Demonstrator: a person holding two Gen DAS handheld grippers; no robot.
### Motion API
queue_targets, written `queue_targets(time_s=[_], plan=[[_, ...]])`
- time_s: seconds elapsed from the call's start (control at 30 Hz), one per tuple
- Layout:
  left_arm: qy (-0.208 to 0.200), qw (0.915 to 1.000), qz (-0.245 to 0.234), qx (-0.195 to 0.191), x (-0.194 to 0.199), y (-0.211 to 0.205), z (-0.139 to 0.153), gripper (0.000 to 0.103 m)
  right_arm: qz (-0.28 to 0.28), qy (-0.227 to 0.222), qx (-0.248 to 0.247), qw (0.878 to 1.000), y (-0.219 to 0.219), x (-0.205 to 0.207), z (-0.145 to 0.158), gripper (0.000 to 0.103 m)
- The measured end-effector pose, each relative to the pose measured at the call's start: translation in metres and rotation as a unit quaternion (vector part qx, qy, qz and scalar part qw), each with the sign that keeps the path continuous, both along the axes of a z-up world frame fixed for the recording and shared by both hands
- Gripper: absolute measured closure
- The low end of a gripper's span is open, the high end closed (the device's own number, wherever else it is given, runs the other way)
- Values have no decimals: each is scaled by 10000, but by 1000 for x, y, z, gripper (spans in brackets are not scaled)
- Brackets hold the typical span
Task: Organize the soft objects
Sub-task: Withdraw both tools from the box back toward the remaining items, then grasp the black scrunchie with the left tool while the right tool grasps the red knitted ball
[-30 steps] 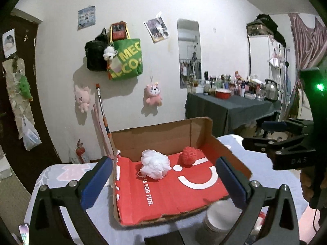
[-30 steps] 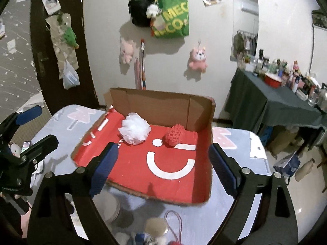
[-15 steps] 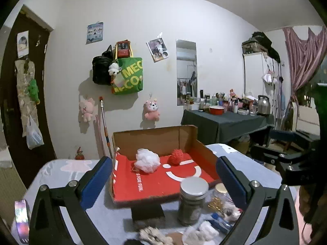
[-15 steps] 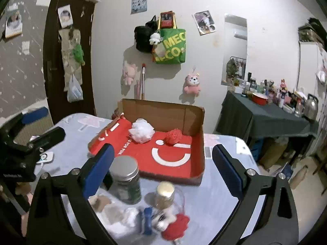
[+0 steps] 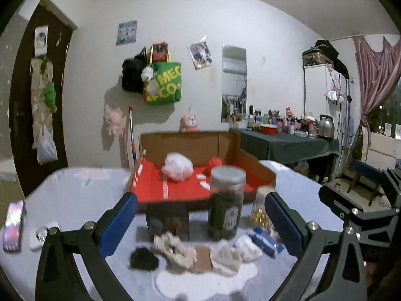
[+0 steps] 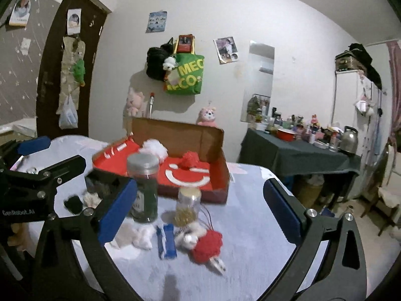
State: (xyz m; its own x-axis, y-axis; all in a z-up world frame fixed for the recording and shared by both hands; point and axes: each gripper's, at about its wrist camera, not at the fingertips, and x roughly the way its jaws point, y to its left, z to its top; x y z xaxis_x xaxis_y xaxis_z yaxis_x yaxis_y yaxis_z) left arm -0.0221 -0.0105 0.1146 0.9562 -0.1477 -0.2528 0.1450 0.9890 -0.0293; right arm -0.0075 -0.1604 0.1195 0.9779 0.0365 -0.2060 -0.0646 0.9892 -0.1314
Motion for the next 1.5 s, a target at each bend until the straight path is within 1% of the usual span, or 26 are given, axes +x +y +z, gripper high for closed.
queue_targets(time_s=[0.1, 0.23, 0.3, 0.4, 0.47, 0.8, 1.0, 1.27, 1.5], plan=[[172, 9998, 99, -19, 5, 2, -19, 0, -18, 203, 48, 9998, -2, 3, -18, 0], [595, 9981, 115, -89, 17, 6, -45, 0, -57, 570, 117, 9983, -5, 15, -44, 0], [774, 9969, 141, -58, 22, 6, -57, 0, -62, 784, 205, 9967, -8, 22, -56, 0], [940, 9954, 158, -6, 27, 8, -68, 0, -44, 1089, 361, 9934, -12, 32, -71, 0], [1014, 9947, 170, -12, 29, 9, -73, 0, -57, 1184, 375, 9922, -12, 35, -76, 0], [1266, 9918, 146, -7, 39, 19, -76, 0, -11, 1411, 378, 9893, -15, 49, -85, 0], [1421, 9898, 53, 132, 48, 30, -70, 0, 14, 1589, 364, 9866, -19, 62, -83, 0], [1676, 9854, 89, 288, 60, 55, -67, 0, -89, 1840, 393, 9821, -34, 76, -84, 0], [1934, 9806, 188, 253, 69, 76, -73, 0, -77, 2027, 550, 9777, -51, 82, -88, 0]])
